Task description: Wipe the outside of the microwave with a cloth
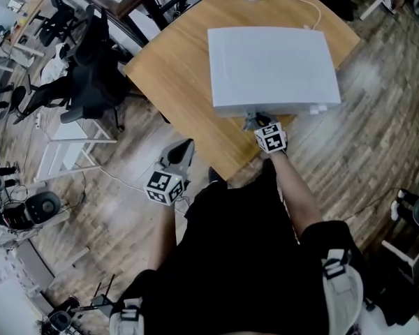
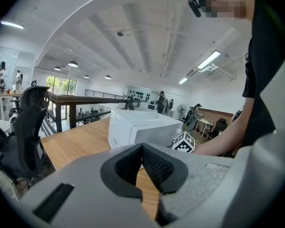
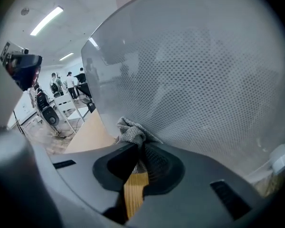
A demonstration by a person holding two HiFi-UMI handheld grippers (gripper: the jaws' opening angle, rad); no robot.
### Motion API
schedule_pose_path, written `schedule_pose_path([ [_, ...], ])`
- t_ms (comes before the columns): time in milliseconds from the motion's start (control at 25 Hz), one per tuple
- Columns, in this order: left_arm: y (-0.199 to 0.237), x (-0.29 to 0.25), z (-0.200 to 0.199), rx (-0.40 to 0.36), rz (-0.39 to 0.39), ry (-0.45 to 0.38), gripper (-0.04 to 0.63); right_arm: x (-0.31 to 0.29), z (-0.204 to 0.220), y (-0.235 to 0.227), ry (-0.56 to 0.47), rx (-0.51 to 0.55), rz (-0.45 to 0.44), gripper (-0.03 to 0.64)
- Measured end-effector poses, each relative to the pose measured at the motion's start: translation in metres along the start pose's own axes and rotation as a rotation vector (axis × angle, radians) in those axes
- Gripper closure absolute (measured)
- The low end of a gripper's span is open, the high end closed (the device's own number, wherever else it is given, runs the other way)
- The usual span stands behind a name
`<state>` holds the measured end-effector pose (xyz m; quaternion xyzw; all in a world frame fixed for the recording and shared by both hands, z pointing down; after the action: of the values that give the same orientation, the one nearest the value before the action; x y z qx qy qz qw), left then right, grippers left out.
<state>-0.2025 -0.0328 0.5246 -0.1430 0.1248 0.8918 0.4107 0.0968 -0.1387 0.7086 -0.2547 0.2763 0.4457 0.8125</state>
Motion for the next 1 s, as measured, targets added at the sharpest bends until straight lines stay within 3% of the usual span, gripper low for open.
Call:
schedule_pose_path([
  [1000, -0.043, -0.048, -0.019, -0.028, 0.061, 0.012, 0.594, 0.071, 0.036, -0.132, 0.023, -0.147, 0.219, 0.578],
])
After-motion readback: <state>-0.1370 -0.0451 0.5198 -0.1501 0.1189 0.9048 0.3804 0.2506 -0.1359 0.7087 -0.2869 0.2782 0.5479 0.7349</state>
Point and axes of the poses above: the fingertips, and each gripper's own axes: x backward along the fingers, y to its left, z out of its underside, the point moved 8 cm from there along x, backward along the fingers, and after that the axes turned 7 degrees about -x, right-handed, at the moved point
